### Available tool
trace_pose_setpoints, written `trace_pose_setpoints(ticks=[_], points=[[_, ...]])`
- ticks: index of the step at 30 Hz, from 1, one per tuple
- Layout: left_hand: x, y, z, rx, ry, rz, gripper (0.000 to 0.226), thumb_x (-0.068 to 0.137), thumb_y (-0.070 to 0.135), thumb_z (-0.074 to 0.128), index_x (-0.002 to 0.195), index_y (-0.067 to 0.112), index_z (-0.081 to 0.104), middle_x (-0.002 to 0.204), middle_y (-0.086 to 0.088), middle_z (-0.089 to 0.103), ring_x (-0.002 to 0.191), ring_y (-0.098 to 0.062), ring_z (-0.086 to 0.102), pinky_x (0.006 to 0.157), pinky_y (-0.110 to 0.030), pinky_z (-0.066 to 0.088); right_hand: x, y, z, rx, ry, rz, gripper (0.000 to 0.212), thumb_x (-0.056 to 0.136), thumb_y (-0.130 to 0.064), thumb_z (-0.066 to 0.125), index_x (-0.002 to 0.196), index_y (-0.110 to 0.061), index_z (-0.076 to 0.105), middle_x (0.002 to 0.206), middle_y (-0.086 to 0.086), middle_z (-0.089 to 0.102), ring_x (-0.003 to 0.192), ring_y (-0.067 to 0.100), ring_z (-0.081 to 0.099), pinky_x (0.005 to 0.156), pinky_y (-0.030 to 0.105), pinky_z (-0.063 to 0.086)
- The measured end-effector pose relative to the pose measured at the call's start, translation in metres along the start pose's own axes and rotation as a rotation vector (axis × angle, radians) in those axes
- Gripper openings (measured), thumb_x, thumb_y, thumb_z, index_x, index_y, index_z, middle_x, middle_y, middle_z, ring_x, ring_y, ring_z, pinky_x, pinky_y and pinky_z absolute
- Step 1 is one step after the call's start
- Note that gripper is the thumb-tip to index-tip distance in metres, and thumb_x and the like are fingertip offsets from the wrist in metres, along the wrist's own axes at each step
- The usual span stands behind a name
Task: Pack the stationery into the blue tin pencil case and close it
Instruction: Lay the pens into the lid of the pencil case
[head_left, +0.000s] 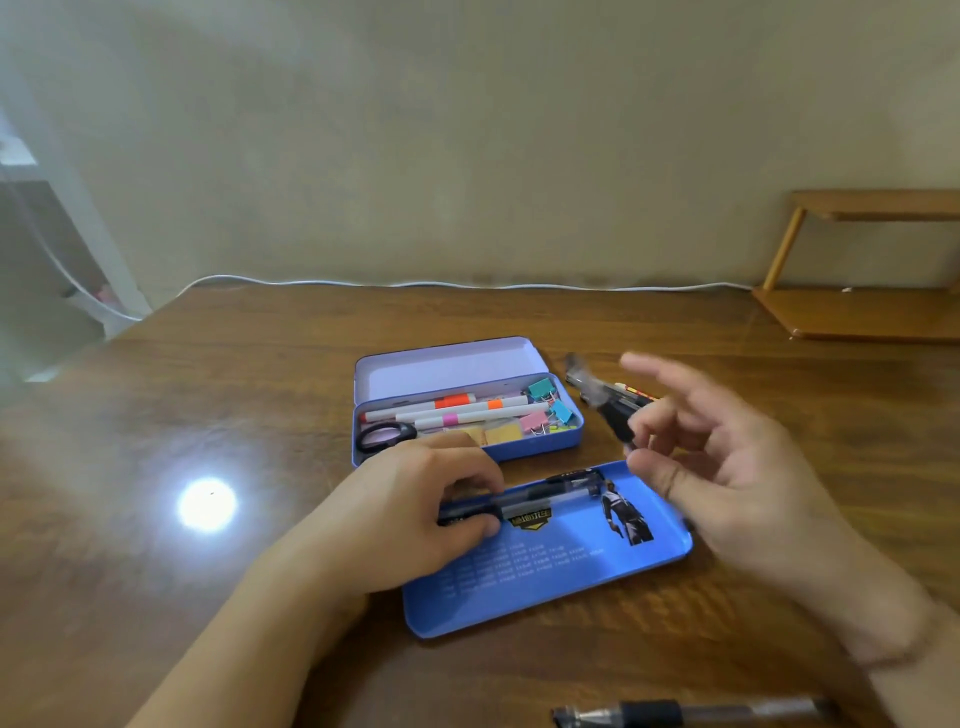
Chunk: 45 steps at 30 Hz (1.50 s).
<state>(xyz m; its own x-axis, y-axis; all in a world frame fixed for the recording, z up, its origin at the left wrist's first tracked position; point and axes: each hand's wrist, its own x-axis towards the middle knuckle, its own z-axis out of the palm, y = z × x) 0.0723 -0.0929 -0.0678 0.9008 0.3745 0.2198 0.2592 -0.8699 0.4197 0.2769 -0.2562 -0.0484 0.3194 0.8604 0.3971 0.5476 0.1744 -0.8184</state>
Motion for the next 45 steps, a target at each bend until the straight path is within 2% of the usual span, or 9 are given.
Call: trace_pose_setpoints(ticks=[3, 10, 12, 15, 20, 24, 29, 32, 45], points=[[0.0, 0.008, 0.001, -0.16, 0.128, -0.006, 0.021, 0.085, 0.048, 0.064, 0.105, 0.04, 0.062, 0.095, 0.026, 0.06, 0.089, 0.003, 0.056, 0.072, -0.007, 0.039, -0.003, -0.017, 0.012, 0.494, -0.023, 0.139, 0.073, 0.068, -0.017, 0.073, 0.128, -0.046, 0.045, 0.082, 0.014, 0.066, 0.067, 0.032, 0.068, 0.052, 0.035, 0.054], [0.0, 0.029, 0.006, -0.399, 0.169, 0.085, 0.03, 0.077, 0.028, 0.078, 0.105, 0.031, 0.067, 0.086, 0.014, 0.074, 0.081, -0.01, 0.071, 0.071, -0.014, 0.05, -0.007, -0.016, 0.041, 0.352, 0.05, 0.221, 0.086, 0.074, 0.001, 0.074, 0.126, -0.054, 0.033, 0.091, 0.01, 0.071, 0.075, 0.031, 0.074, 0.065, 0.042, 0.061], [0.0, 0.027, 0.006, -0.391, 0.184, 0.078, 0.025, 0.078, 0.017, 0.078, 0.098, 0.029, 0.07, 0.083, 0.013, 0.074, 0.077, -0.01, 0.07, 0.07, -0.014, 0.051, -0.007, -0.015, 0.037, 0.324, 0.058, 0.203, 0.073, 0.072, -0.011, 0.075, 0.128, -0.046, 0.043, 0.087, 0.005, 0.071, 0.073, 0.027, 0.074, 0.06, 0.038, 0.06], [0.0, 0.024, 0.005, -0.34, 0.177, 0.081, 0.017, 0.077, 0.011, 0.077, 0.086, 0.025, 0.073, 0.079, 0.015, 0.071, 0.071, -0.01, 0.066, 0.068, -0.017, 0.052, -0.004, -0.013, 0.023, 0.262, 0.084, 0.183, 0.023, 0.068, -0.032, 0.072, 0.091, -0.027, 0.072, 0.062, 0.006, 0.065, 0.049, 0.019, 0.06, 0.045, 0.029, 0.05], [-0.002, 0.015, -0.009, -0.297, 0.045, 0.001, 0.012, 0.079, 0.024, 0.077, 0.086, 0.03, 0.069, 0.082, 0.016, 0.067, 0.076, -0.011, 0.06, 0.069, -0.016, 0.048, -0.001, -0.004, 0.001, 0.413, -0.11, 0.326, 0.014, 0.067, -0.017, 0.071, 0.08, -0.011, 0.072, 0.061, 0.019, 0.063, 0.051, 0.029, 0.06, 0.044, 0.028, 0.048], [-0.009, 0.001, -0.015, -0.193, -0.107, -0.056, 0.026, 0.071, 0.035, 0.082, 0.092, 0.031, 0.067, 0.091, 0.015, 0.062, 0.091, -0.008, 0.061, 0.079, -0.022, 0.053, 0.0, 0.003, -0.014, 0.115, -0.239, 0.291, 0.012, 0.079, -0.001, 0.07, 0.078, -0.012, 0.073, 0.069, 0.016, 0.072, 0.061, 0.029, 0.067, 0.05, 0.021, 0.049], [-0.009, -0.006, -0.011, -0.039, -0.13, -0.076, 0.026, 0.072, 0.04, 0.079, 0.094, 0.034, 0.067, 0.087, 0.015, 0.058, 0.083, -0.007, 0.058, 0.074, -0.027, 0.052, -0.002, 0.012, -0.012, -0.366, -0.28, 0.19, 0.016, 0.073, -0.027, 0.08, 0.078, -0.039, 0.072, 0.078, -0.01, 0.069, 0.069, 0.005, 0.06, 0.066, 0.022, 0.047], [-0.009, -0.01, -0.013, -0.025, -0.143, -0.104, 0.021, 0.076, 0.035, 0.077, 0.095, 0.034, 0.068, 0.083, 0.015, 0.059, 0.076, -0.006, 0.056, 0.068, -0.02, 0.049, -0.001, 0.017, -0.006, -0.561, -0.33, 0.076, 0.008, 0.074, -0.04, 0.077, 0.078, -0.042, 0.07, 0.098, -0.027, 0.059, 0.096, 0.001, 0.055, 0.08, 0.026, 0.045], [-0.01, -0.012, -0.01, 0.016, -0.041, -0.135, 0.009, 0.083, 0.032, 0.071, 0.091, 0.034, 0.068, 0.083, 0.021, 0.059, 0.081, -0.005, 0.057, 0.066, -0.019, 0.049, 0.005, 0.022, 0.032, -0.678, -0.19, -0.029, 0.012, 0.08, -0.044, 0.068, 0.091, -0.038, 0.068, 0.095, -0.023, 0.058, 0.093, 0.002, 0.051, 0.083, 0.032, 0.048]])
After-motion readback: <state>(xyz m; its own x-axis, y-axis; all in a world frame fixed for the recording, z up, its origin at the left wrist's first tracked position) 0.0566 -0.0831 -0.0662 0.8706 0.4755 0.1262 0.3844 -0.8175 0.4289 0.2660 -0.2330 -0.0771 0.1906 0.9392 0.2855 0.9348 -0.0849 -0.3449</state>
